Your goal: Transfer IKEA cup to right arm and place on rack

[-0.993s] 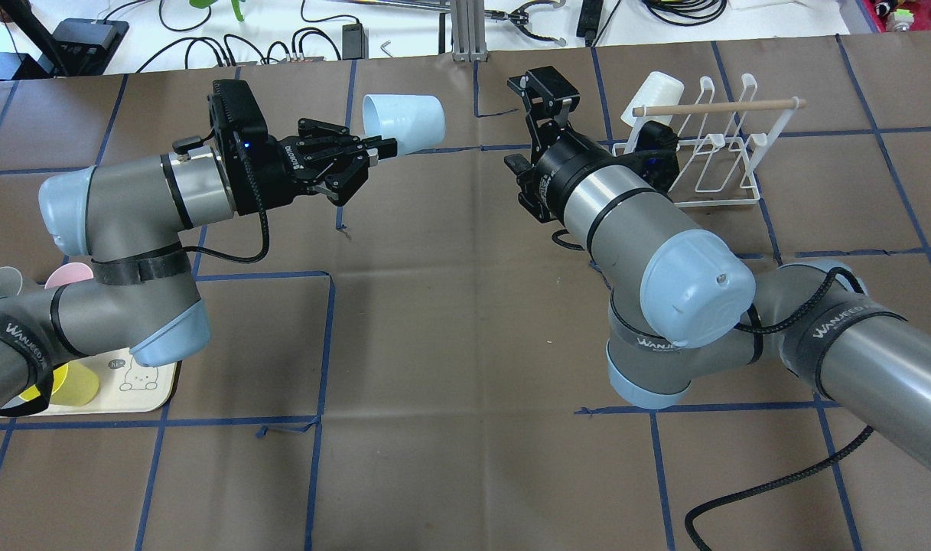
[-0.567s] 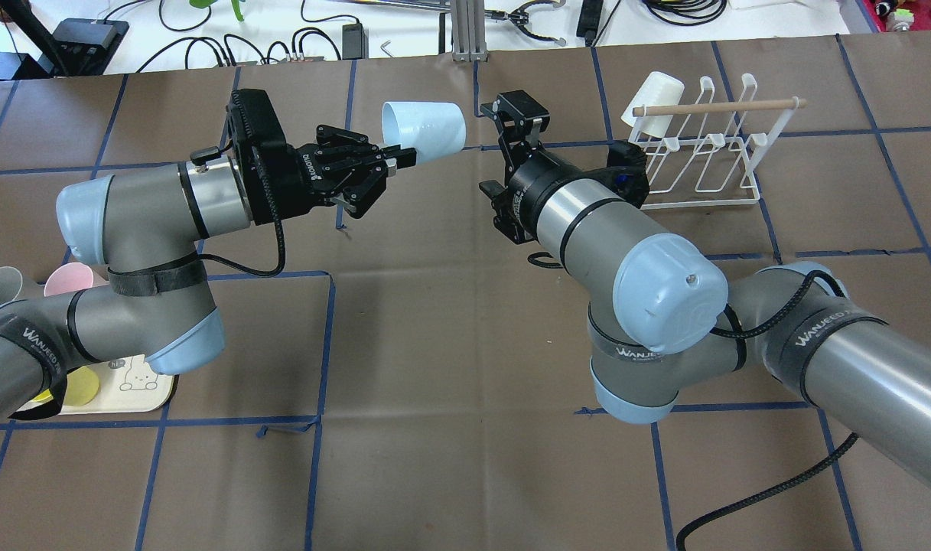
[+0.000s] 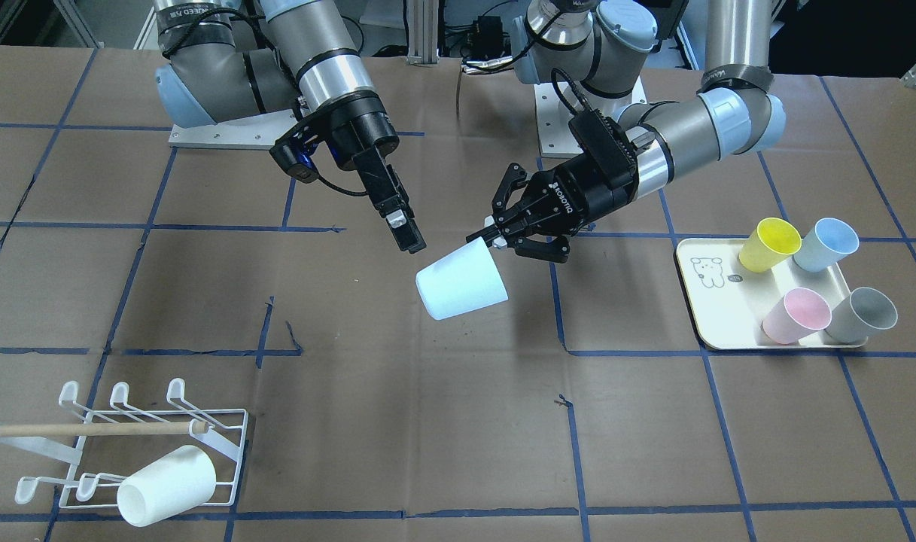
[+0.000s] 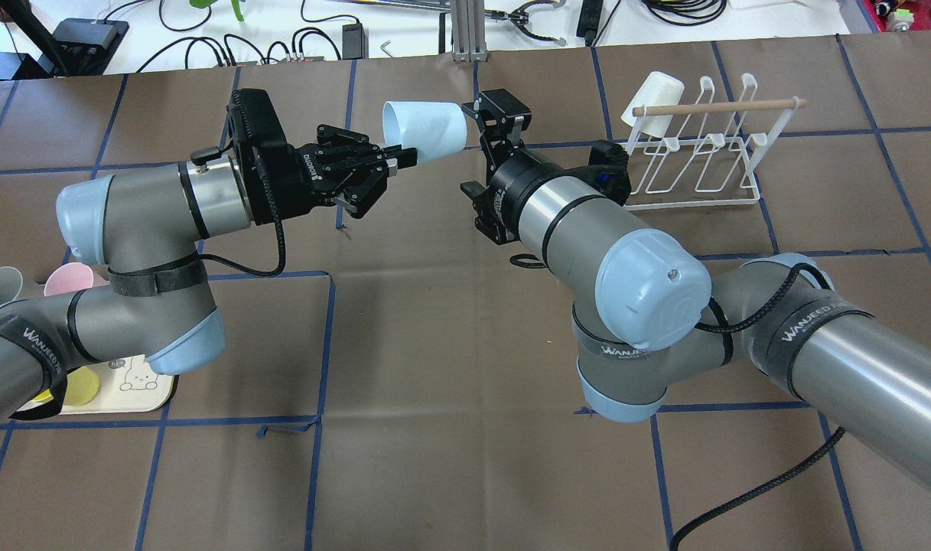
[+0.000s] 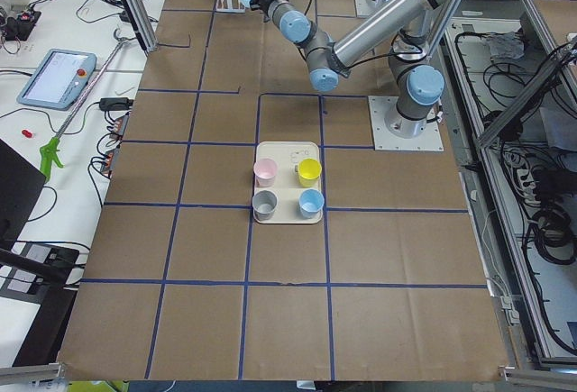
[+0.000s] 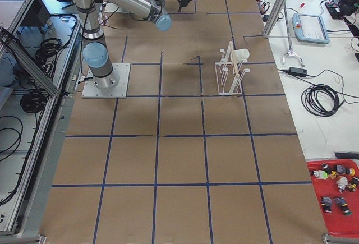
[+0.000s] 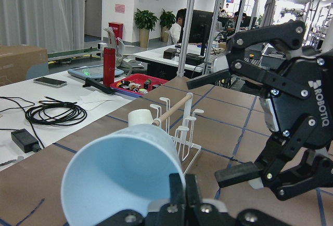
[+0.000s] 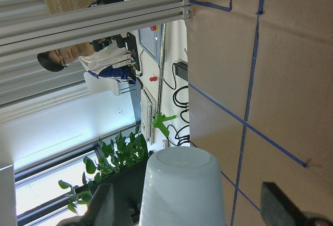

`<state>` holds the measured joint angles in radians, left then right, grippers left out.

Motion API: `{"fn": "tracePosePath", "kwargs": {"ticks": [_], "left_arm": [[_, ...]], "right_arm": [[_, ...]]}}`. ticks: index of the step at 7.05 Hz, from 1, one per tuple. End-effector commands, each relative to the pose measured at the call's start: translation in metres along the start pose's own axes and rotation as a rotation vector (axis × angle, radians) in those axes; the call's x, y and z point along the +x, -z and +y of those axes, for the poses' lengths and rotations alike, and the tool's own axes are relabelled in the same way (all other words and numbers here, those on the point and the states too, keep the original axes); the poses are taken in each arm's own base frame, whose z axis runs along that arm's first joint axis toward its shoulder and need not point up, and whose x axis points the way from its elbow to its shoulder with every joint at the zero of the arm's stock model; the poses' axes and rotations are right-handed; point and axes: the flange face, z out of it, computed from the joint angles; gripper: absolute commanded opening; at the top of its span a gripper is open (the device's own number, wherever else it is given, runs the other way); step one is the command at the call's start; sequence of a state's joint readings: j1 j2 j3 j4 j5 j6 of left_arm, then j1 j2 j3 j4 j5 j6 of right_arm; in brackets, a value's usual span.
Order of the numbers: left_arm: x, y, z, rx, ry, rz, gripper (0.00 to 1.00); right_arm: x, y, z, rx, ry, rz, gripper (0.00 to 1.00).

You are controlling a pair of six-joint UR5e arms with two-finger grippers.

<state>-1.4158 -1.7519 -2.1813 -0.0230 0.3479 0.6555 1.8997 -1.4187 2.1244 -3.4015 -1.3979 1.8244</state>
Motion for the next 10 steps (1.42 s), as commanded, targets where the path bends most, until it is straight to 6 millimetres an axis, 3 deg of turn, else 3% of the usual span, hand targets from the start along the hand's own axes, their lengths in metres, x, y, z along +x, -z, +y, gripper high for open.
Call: {"fn": "tracePosePath", "kwargs": {"ticks": [1,6,10], "left_arm": [[0.0,0.0,0.0,0.001,0.0,0.001,0.03],[0.0,0.0,0.0,0.001,0.0,0.001,0.04],[0.0,0.0,0.0,0.0,0.0,0.0,0.04]], "right_arm": [[-0.004,-0.013,0.005,-0.006,-0.01,0.014,1.0],[-0.017,-0.053,0.002,-0.015,-0.009,0.009,1.0],[-0.017,-0.06,0.001,-0.014,-0.01,0.015,1.0]]}}
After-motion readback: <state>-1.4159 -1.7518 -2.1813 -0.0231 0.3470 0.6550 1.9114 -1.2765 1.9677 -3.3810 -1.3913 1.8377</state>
